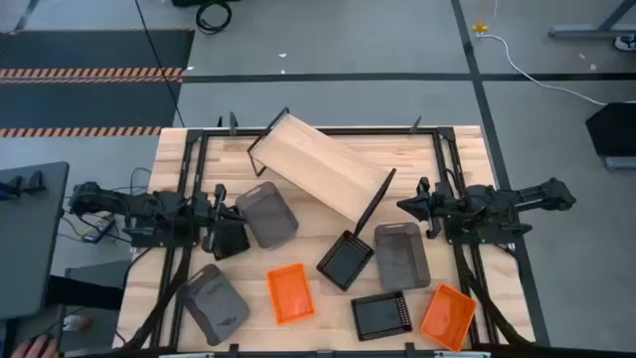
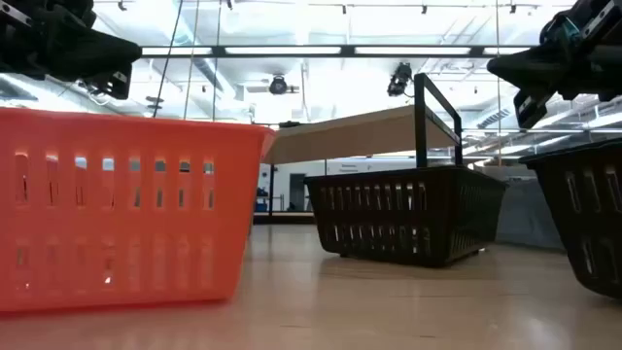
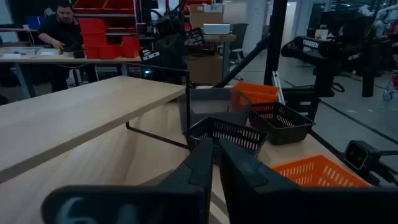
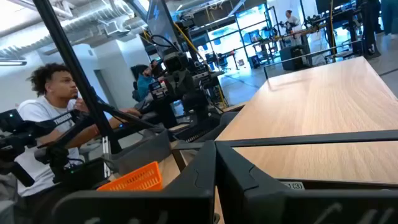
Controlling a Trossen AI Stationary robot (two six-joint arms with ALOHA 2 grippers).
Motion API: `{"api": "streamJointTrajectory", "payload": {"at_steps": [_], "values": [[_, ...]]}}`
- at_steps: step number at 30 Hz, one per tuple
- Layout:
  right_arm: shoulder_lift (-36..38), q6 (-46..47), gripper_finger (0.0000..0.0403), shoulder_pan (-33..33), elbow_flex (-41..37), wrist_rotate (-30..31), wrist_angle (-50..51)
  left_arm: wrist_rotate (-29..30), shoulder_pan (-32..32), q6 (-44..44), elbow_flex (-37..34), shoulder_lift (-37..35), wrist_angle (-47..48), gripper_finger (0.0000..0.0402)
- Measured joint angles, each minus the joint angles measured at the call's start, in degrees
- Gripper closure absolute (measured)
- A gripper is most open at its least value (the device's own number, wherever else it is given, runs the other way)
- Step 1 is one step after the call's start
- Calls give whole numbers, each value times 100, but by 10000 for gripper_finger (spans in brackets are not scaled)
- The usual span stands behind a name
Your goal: Stack baskets on shelf by color
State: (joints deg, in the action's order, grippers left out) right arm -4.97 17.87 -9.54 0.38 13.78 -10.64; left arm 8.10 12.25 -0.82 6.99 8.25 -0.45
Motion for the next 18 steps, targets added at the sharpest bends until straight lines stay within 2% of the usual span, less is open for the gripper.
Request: {"api": "streamJointTrajectory", "payload": {"at_steps": [18], "values": [[2,-2,393,-2,0,0,-2,0,0,2,-1,-2,2,371]]}}
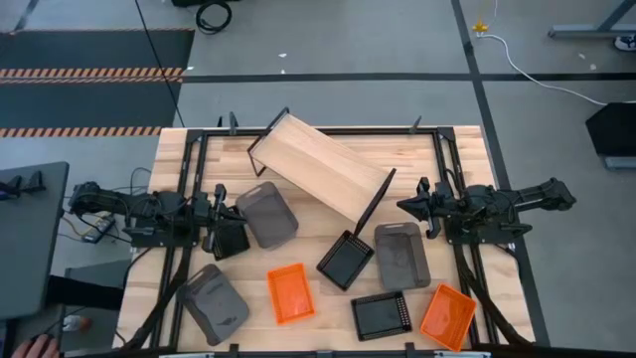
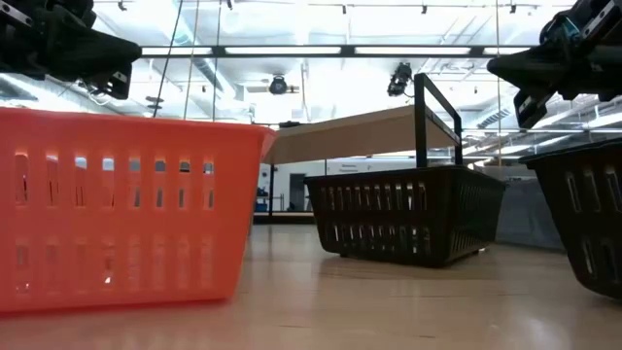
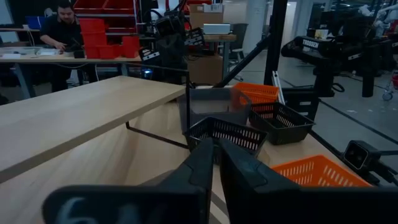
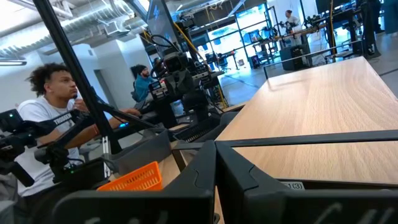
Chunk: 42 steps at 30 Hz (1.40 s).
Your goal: Stack baskets on shelf by color
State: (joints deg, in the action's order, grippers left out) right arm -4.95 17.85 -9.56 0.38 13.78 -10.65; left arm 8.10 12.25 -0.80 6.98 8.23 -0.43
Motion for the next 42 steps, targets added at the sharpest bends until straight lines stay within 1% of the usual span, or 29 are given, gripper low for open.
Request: {"api": "streamJointTrajectory", "payload": {"at_steps": [4,11,23,34,42], "values": [[-2,1,393,2,0,0,0,2,0,-1,0,2,-1,373],[-2,2,393,2,0,0,2,1,-1,0,1,1,-1,365],[0,2,393,0,0,0,0,2,0,-2,0,2,0,376],[-1,2,393,1,0,0,1,0,-2,-2,0,2,-2,368],[-2,1,393,2,0,0,1,0,-1,-2,0,1,-1,374]]}}
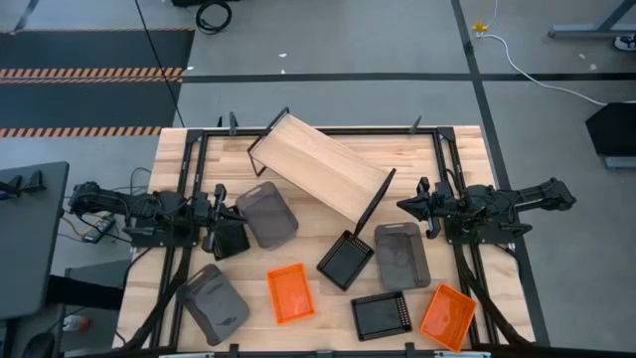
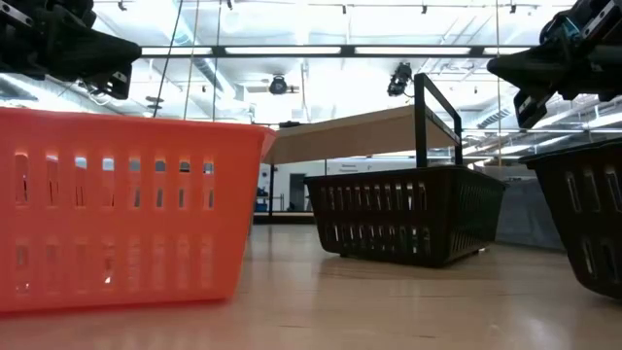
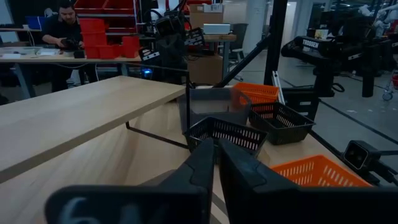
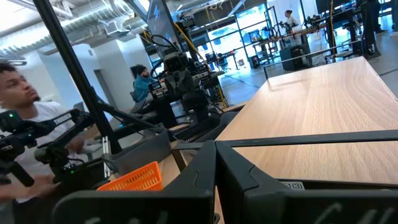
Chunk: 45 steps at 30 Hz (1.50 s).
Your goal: Stack baskets on shelf by color
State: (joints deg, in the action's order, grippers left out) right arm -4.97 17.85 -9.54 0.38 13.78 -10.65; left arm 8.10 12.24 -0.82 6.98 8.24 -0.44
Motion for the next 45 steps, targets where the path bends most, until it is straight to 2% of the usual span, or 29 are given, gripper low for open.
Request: {"api": "streamJointTrajectory", "payload": {"at_steps": [45], "values": [[0,1,393,-1,0,0,1,2,0,0,0,1,1,376]]}}
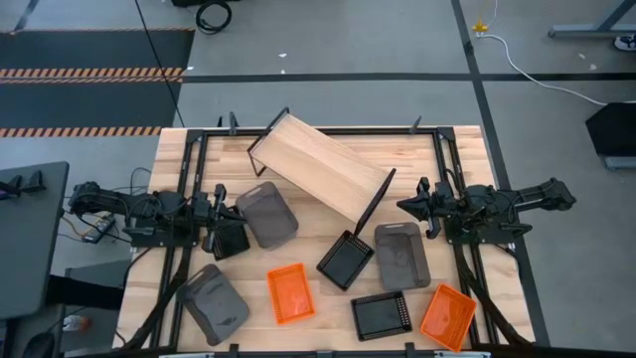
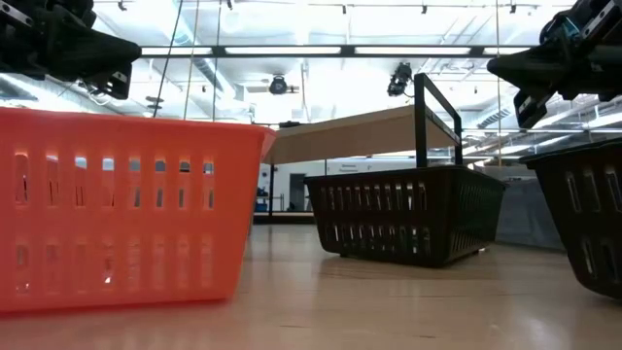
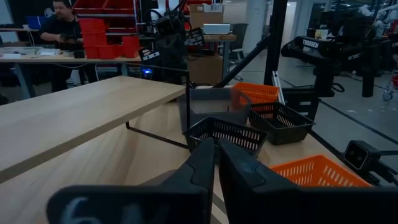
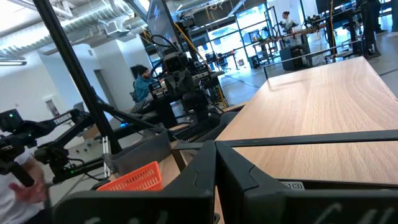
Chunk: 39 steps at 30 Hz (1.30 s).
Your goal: Stack baskets on shelf by color
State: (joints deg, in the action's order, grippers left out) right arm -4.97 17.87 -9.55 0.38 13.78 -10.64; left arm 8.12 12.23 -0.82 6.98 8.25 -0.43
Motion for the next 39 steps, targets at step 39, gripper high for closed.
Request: {"api": "streamJointTrajectory", "payload": {"at_steps": [39], "values": [[0,-107,393,1,0,2,-1035,23,1,-996,5,-2,-875,376]]}}
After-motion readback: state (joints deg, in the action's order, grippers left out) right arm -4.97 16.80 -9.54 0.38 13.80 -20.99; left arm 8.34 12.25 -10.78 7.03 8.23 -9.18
